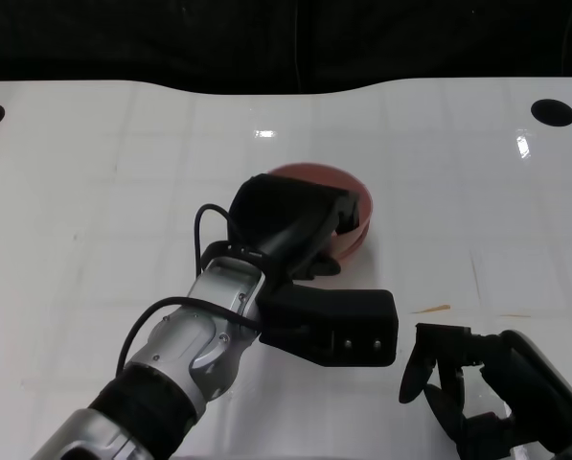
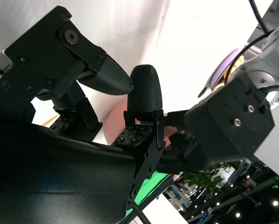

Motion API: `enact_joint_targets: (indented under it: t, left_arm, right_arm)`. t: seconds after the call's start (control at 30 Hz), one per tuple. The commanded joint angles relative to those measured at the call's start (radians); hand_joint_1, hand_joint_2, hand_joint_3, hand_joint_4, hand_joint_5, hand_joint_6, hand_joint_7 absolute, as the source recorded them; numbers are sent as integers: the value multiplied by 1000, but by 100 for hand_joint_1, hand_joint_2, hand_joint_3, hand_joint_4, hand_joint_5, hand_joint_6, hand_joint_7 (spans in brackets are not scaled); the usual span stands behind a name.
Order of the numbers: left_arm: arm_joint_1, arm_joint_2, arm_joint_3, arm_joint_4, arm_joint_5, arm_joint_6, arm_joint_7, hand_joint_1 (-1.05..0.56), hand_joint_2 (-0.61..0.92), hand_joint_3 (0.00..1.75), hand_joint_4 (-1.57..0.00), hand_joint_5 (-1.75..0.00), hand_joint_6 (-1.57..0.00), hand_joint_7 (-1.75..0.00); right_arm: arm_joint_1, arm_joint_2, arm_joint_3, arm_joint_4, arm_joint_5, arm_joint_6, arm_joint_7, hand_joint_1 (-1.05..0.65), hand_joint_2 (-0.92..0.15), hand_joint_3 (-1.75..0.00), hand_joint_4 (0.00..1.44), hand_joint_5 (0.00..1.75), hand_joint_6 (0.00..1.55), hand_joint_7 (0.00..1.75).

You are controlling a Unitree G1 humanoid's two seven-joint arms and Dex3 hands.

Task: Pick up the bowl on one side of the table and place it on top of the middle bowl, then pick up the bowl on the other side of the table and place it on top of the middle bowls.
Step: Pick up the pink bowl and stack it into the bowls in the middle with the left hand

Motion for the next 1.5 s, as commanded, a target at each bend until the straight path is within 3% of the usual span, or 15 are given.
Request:
enact_joint_targets:
  t: [0.03,0.1,0.17,0.33,0.57,1.13,1.33,1.43,1.5]
  left_arm:
    - [-45,-7,-2,79,-19,-19,21,-31,92,15,-72,-136,-72,-82]
    - [-62,-7,-22,122,-8,-7,4,-41,92,23,-55,-78,-63,-33]
    - [-75,-6,-43,154,4,-1,0,-51,92,28,-33,-49,-46,-11]
    - [-80,-4,-78,197,32,7,64,-70,92,39,-5,-29,-21,0]
    - [-67,14,-93,167,38,12,83,-80,92,54,0,-1,-7,0]
    - [120,150,-24,-227,2,-17,35,-77,92,50,0,0,-10,-2]
    - [287,268,74,-422,-53,-203,132,-67,92,40,-18,-13,-25,-8]
    - [356,303,125,-465,-86,-294,175,-61,92,36,-7,-64,-34,-8]
    - [417,329,172,-492,-127,-371,212,-52,92,33,-17,-83,-45,-12]
  right_arm:
    - [7,-7,1,-9,7,4,4,-30,-33,-143,97,175,81,150]
    - [6,-7,1,-6,8,-2,5,-29,-33,-143,96,175,81,150]
    - [6,-7,0,-4,14,-5,7,-28,-32,-143,95,175,81,150]
    - [10,-9,-2,-12,18,4,14,-29,-33,-143,95,175,82,150]
    - [5,-12,-5,-5,26,2,24,-29,-34,-142,94,175,81,150]
    - [-4,-11,-9,13,22,-5,22,-30,-33,-141,96,175,81,149]
    - [-6,-6,-9,15,18,-6,18,-28,-33,-142,97,175,82,149]
    - [-6,-4,-9,14,19,0,17,-28,-32,-142,96,175,82,148]
    - [-6,-3,-10,10,16,9,16,-29,-32,-143,95,175,83,148]
